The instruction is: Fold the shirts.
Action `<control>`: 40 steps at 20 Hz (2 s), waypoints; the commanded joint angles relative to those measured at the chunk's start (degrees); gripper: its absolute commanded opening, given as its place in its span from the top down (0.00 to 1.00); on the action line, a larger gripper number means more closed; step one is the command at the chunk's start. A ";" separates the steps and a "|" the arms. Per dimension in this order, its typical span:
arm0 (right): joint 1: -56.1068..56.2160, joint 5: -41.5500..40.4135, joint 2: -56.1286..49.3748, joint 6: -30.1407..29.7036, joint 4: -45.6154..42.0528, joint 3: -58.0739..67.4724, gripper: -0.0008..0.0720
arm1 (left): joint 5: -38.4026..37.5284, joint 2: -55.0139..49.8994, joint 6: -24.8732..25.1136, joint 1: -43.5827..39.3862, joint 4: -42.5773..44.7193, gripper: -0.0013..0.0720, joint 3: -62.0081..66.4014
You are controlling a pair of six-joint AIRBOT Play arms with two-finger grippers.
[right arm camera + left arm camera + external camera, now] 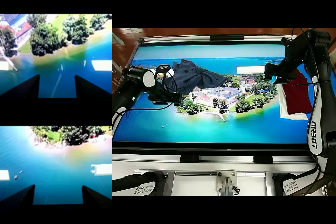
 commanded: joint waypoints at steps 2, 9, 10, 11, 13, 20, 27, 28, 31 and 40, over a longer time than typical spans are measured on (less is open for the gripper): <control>0.02 6.51 -0.04 -0.04 -0.81 -0.02 0.24 | 10.60 -3.06 2.08 0.50 -0.66 0.07 1.25; 0.02 7.80 -0.07 -1.88 -0.59 -0.02 0.24 | 11.80 -26.29 1.97 7.58 4.68 0.04 27.58; 0.02 7.78 -0.07 -2.21 -0.59 -0.02 0.24 | 11.80 -29.57 1.97 7.96 4.50 0.04 30.47; 0.04 7.74 -0.07 -2.23 -0.57 -0.02 0.24 | 11.74 -32.37 1.95 8.22 3.02 0.04 32.52; 0.04 7.80 -0.07 -2.23 -0.59 -0.02 0.24 | 12.61 -35.98 1.97 8.24 -2.34 0.04 33.62; 0.02 8.72 -0.07 -3.61 -0.31 -0.02 0.24 | 14.67 -37.18 0.07 8.48 -10.51 0.94 34.60; -0.04 13.86 8.11 -5.46 -1.51 1.49 0.24 | 15.78 -13.53 11.04 0.68 -10.58 0.94 40.94; -0.04 15.19 11.28 -5.49 -1.99 1.60 0.24 | 15.63 -9.53 11.13 -1.27 -10.58 0.94 40.85; -0.04 16.79 21.27 -5.31 -4.55 1.60 0.24 | 14.58 0.76 10.80 -7.89 -10.60 0.94 37.55; -0.02 -7.48 32.22 -6.34 -5.44 -2.08 0.24 | 11.23 3.37 -2.89 -26.80 -11.13 0.88 6.01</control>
